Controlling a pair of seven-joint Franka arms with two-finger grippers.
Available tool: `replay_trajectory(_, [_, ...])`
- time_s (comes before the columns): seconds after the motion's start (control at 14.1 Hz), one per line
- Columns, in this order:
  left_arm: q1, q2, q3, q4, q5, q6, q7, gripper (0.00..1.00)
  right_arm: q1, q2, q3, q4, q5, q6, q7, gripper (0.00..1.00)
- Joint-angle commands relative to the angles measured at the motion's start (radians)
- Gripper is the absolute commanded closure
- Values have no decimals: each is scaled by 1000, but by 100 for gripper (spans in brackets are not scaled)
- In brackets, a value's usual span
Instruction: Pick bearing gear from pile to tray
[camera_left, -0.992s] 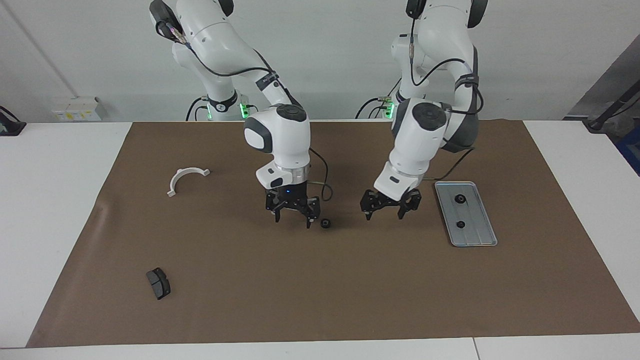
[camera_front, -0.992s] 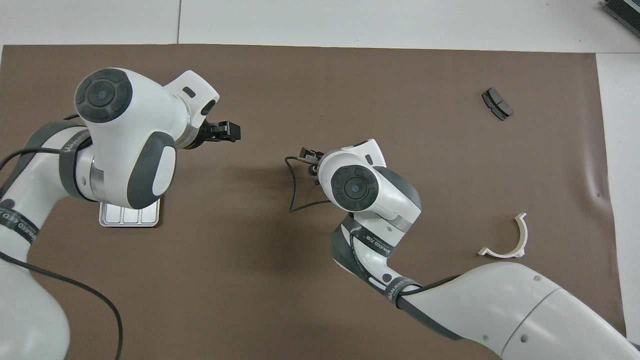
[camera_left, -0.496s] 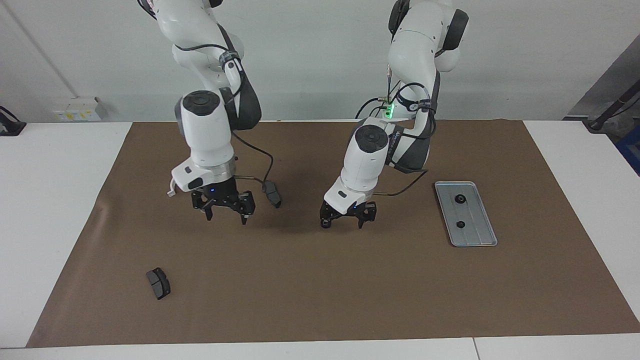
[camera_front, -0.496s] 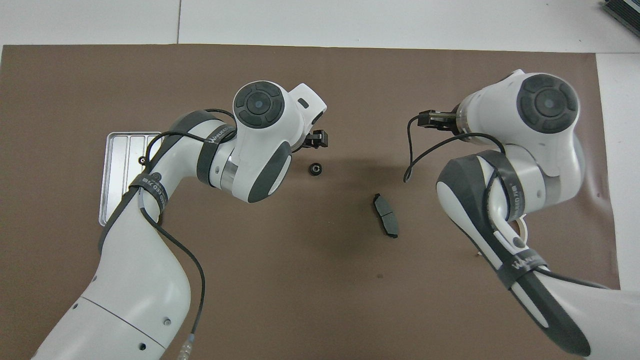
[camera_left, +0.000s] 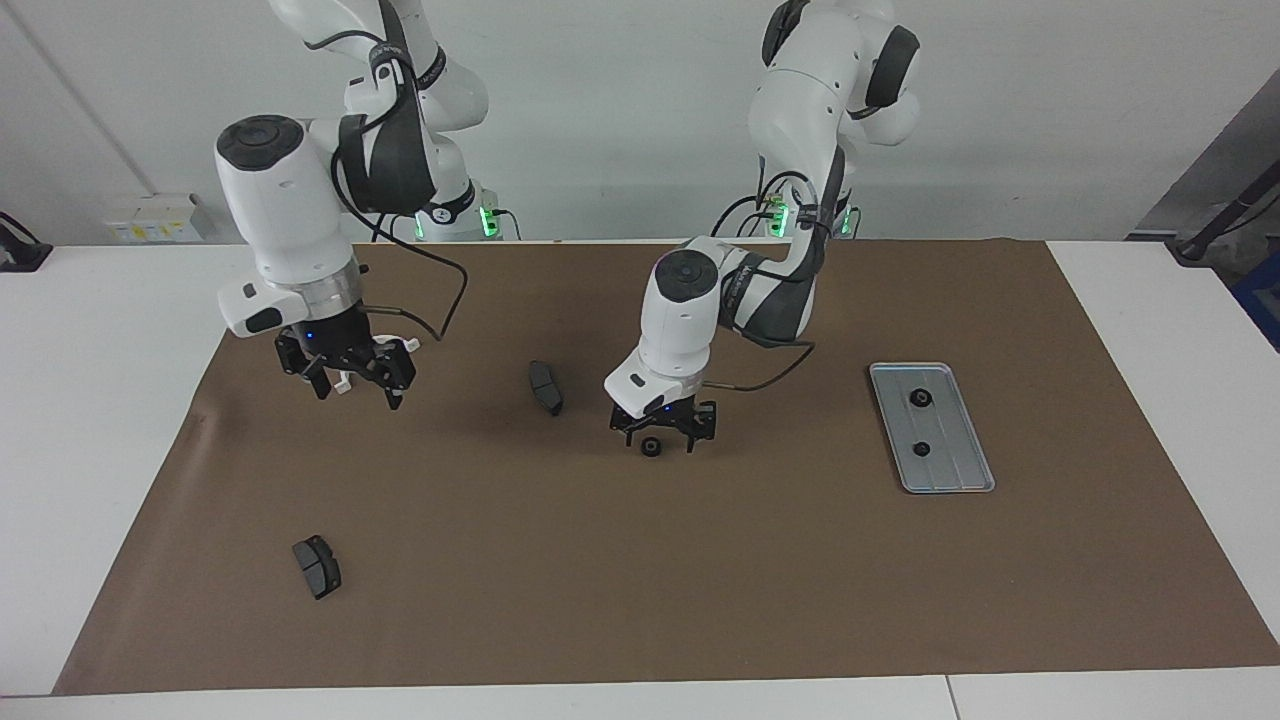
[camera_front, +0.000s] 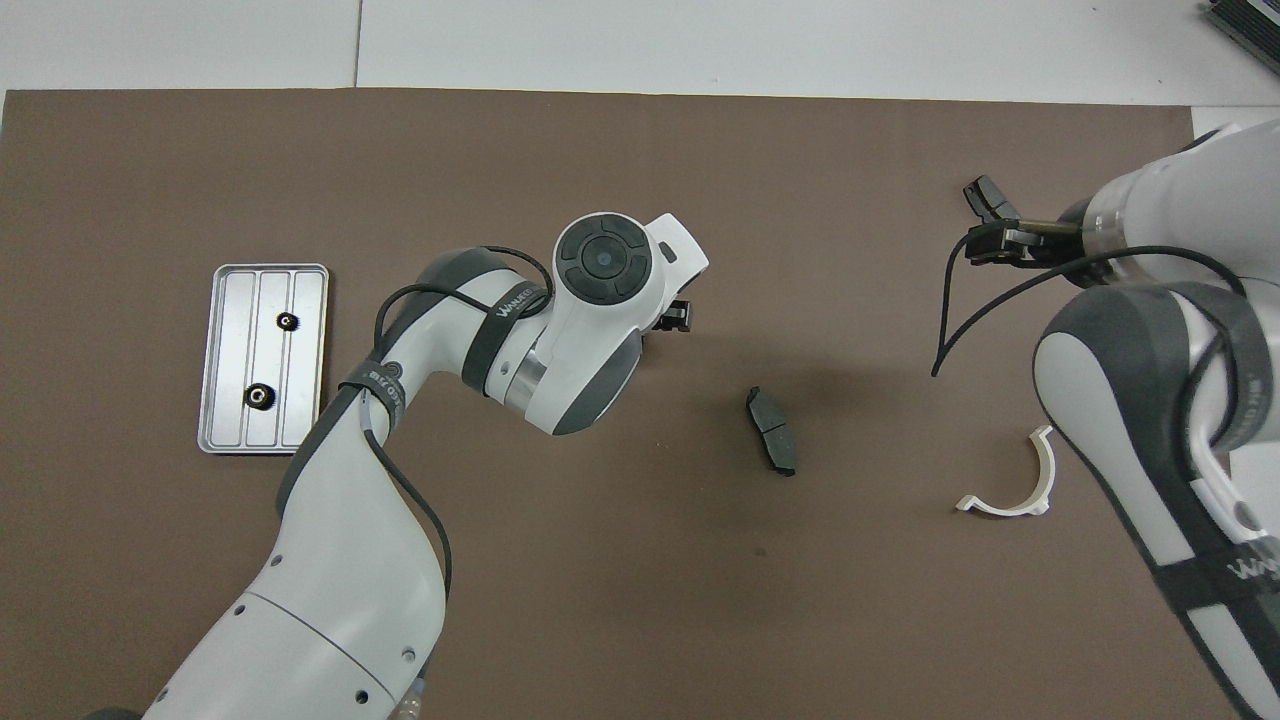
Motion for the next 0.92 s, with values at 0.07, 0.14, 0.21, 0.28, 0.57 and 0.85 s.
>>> replay_trajectory(0.07, [-18, 11, 20, 5, 28, 5, -15, 7, -3, -117, -68, -8, 31, -152, -135, 0])
replay_trajectory(0.14, [-18, 9, 20, 3, 28, 7, -15, 8, -3, -136, -78, 7, 31, -209, -138, 0])
replay_trajectory(0.21, [-13, 9, 20, -1, 27, 13, -15, 10, -3, -140, -91, 56, 33, -281, -142, 0])
replay_trajectory(0.28, [-10, 9, 20, -3, 27, 14, -15, 14, -5, -131, -92, 119, 31, -356, -168, 0])
replay_trajectory(0.57, [-15, 8, 20, -41, 28, 45, -15, 21, -3, -137, -92, 119, 33, -396, -179, 0])
replay_trajectory(0.85, [-18, 8, 20, -49, 31, 45, -15, 32, -32, -142, -71, 116, 39, -432, -179, 0])
